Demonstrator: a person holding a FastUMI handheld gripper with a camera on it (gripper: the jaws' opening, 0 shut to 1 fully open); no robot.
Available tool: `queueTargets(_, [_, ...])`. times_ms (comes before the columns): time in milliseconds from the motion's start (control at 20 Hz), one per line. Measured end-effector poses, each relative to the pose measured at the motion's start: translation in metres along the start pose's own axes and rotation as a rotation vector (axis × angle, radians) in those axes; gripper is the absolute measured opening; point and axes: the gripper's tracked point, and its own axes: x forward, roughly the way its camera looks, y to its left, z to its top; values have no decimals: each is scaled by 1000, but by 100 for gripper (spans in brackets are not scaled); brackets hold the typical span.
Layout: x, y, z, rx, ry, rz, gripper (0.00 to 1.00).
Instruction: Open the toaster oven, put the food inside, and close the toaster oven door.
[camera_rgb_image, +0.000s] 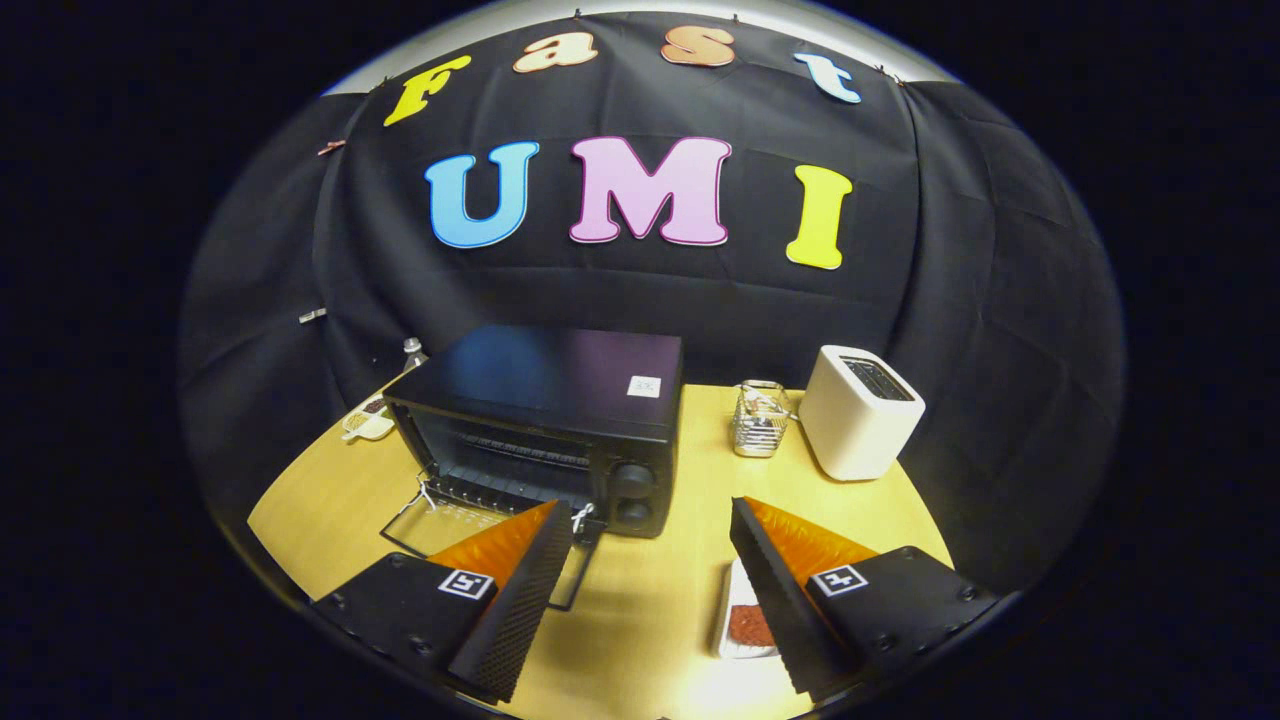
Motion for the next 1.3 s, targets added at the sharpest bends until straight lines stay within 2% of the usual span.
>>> queueTargets(200, [3, -58, -4, 27, 32, -17, 99])
queueTargets(500, [4, -133, -39, 81, 136, -21, 99])
queueTargets(700, [10, -152, -81, 154, 260, 41, 99])
queueTargets(1050, [17, -151, -147, 296, 445, 153, 99])
queueTargets(1200, [14, -152, -163, 394, 494, 194, 93])
queueTargets(1250, [15, -152, -166, 432, 504, 206, 87])
queueTargets(1300, [14, -150, -170, 473, 526, 221, 76])
